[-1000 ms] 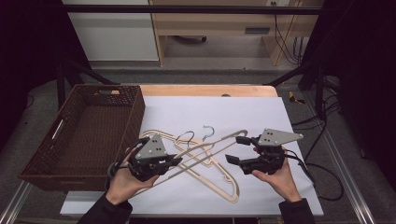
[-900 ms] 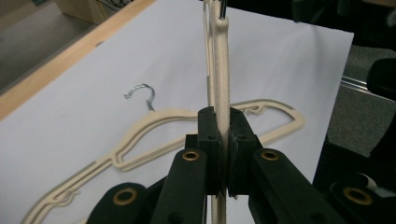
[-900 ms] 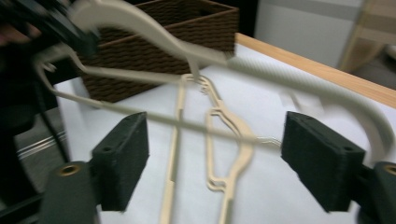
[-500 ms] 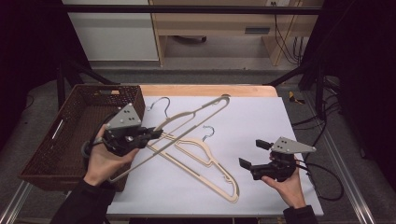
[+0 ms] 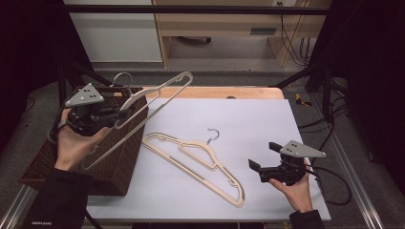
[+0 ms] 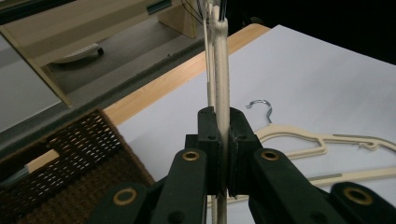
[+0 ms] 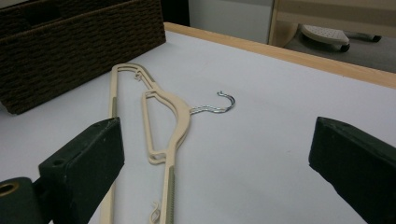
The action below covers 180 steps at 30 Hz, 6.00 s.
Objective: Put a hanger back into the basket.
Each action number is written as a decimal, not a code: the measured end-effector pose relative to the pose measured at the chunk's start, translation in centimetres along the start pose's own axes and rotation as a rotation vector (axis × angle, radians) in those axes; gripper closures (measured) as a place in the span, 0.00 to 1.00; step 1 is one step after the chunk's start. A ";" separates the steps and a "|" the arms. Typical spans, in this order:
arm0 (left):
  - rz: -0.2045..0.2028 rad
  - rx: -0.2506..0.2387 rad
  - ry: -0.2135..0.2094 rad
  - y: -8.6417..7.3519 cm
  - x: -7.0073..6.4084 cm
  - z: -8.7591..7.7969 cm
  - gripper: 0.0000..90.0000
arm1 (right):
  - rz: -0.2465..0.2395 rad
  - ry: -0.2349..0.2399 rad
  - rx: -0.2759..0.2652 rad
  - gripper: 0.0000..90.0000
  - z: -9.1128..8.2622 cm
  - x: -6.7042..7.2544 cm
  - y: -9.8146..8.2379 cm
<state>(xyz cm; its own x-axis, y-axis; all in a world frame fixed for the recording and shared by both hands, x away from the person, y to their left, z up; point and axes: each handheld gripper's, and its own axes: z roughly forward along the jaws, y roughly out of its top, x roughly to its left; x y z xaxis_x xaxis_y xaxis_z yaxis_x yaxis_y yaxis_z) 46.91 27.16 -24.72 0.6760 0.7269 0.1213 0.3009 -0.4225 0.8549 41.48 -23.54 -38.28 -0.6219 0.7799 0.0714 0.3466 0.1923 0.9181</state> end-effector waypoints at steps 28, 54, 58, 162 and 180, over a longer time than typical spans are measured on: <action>-0.099 0.066 0.130 -7.7 9.9 -2.3 0.96 | 0.001 0.003 0.030 0.04 0.6 -0.1 -0.3; -0.179 0.220 0.128 -14.8 11.1 0.2 0.96 | -0.004 0.008 0.049 0.04 0.9 0.0 -0.4; -0.191 0.269 0.153 -15.4 11.1 1.5 0.95 | -0.006 0.009 0.055 0.05 0.9 0.0 -0.4; -0.096 -0.077 -0.142 -10.3 -8.2 7.2 0.08 | -0.111 0.073 0.513 0.60 11.7 3.4 -3.6; -0.085 -0.082 -0.141 -10.1 -8.5 6.9 0.08 | -0.082 0.089 0.558 0.85 12.3 3.5 -4.0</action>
<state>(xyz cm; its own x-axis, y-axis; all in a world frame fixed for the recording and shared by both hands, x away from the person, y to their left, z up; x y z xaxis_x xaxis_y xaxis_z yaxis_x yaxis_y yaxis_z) 42.80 21.53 -37.86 0.7398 0.6725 -0.0206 0.3094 -0.3130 0.8979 46.53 -14.23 -46.52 -0.7108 0.7005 0.0634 0.5981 0.5545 0.5786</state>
